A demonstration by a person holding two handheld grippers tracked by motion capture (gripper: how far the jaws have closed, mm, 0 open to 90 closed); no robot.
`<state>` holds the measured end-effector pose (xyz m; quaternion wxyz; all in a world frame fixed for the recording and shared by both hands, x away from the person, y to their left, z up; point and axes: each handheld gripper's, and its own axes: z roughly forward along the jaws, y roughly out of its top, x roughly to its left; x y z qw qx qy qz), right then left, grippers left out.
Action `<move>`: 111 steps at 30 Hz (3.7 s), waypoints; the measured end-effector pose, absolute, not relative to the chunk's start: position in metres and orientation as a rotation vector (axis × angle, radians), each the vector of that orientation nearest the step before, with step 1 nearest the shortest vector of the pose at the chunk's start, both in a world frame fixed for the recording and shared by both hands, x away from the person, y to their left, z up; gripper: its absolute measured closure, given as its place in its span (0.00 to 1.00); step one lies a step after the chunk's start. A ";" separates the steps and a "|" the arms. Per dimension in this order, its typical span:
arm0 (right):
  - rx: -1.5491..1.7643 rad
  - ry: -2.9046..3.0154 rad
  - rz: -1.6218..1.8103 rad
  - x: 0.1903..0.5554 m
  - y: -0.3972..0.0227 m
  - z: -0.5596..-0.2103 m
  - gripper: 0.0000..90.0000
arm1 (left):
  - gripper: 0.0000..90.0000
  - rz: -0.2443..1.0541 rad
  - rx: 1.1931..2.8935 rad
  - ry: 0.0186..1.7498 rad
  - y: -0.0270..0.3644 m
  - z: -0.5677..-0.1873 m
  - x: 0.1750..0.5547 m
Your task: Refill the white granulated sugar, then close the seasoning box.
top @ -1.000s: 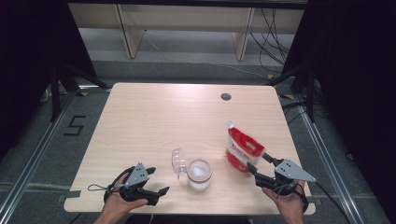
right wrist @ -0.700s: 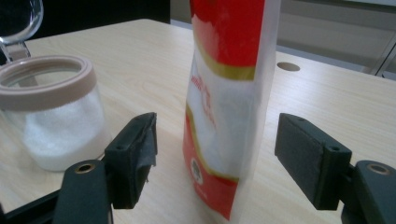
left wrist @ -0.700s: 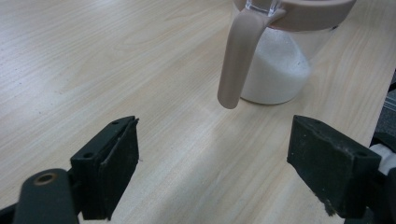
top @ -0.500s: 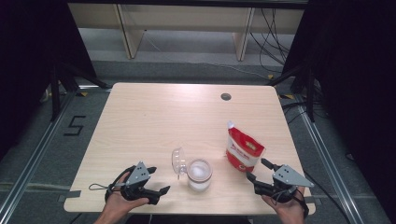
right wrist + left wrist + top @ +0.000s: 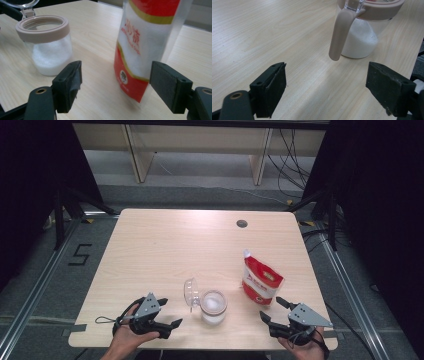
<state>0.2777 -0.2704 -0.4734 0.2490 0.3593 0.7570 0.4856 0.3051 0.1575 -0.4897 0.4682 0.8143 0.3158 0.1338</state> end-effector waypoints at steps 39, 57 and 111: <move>0.943 2.075 1.288 0.274 -0.265 -0.472 0.30 | 0.99 0.368 1.969 0.630 0.144 -0.462 0.301; 0.940 2.088 1.289 0.275 -0.263 -0.473 0.30 | 0.99 0.362 1.960 0.585 0.134 -0.446 0.304; 0.939 2.118 1.304 0.275 -0.261 -0.473 0.30 | 0.52 0.298 1.934 0.613 0.138 -0.450 0.300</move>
